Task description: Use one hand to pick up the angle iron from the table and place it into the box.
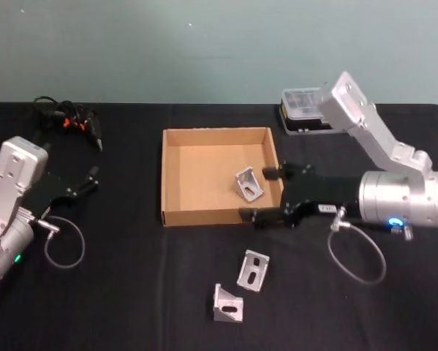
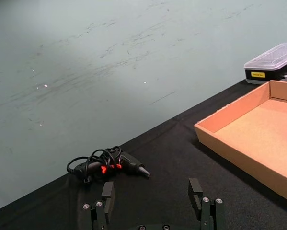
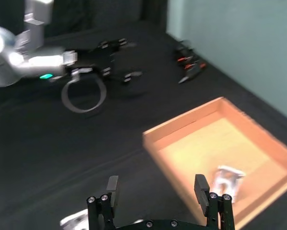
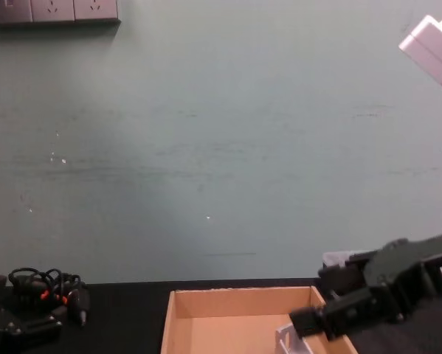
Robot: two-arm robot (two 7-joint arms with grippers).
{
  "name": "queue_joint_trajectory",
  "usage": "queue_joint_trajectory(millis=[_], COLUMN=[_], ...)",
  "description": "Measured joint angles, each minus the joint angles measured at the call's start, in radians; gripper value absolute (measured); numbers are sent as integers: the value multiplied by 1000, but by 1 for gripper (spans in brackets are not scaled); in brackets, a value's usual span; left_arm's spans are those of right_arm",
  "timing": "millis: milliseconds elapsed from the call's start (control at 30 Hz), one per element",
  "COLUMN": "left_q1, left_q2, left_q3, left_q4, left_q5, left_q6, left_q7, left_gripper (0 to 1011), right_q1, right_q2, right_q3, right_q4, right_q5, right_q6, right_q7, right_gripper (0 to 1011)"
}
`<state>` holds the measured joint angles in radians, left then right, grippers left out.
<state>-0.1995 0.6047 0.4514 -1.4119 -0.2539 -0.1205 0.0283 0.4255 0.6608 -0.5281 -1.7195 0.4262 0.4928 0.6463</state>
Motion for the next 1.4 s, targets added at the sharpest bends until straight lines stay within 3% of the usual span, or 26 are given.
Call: queue_joint_trajectory(millis=[300, 567, 933, 1400], left_q1=[0, 0, 0, 0], left_q2=[0, 0, 0, 0], left_q3=[0, 0, 0, 0], left_q4=[0, 0, 0, 0], left_q5=[0, 0, 0, 0], left_q6=[0, 0, 0, 0], left_q7=[0, 0, 0, 0], left_gripper=[1011, 1011, 1011, 1011], right_q1=[22, 33, 52, 104], right_q2=[75, 99, 93, 46], right_q3=[-72, -117, -167, -227], right_q4=[-32, -3, 69, 184], right_q5=[36, 40, 43, 42], right_q6=[61, 87, 80, 29], right_q7=[118, 135, 139, 133], right_gripper=[1000, 1000, 1000, 1000])
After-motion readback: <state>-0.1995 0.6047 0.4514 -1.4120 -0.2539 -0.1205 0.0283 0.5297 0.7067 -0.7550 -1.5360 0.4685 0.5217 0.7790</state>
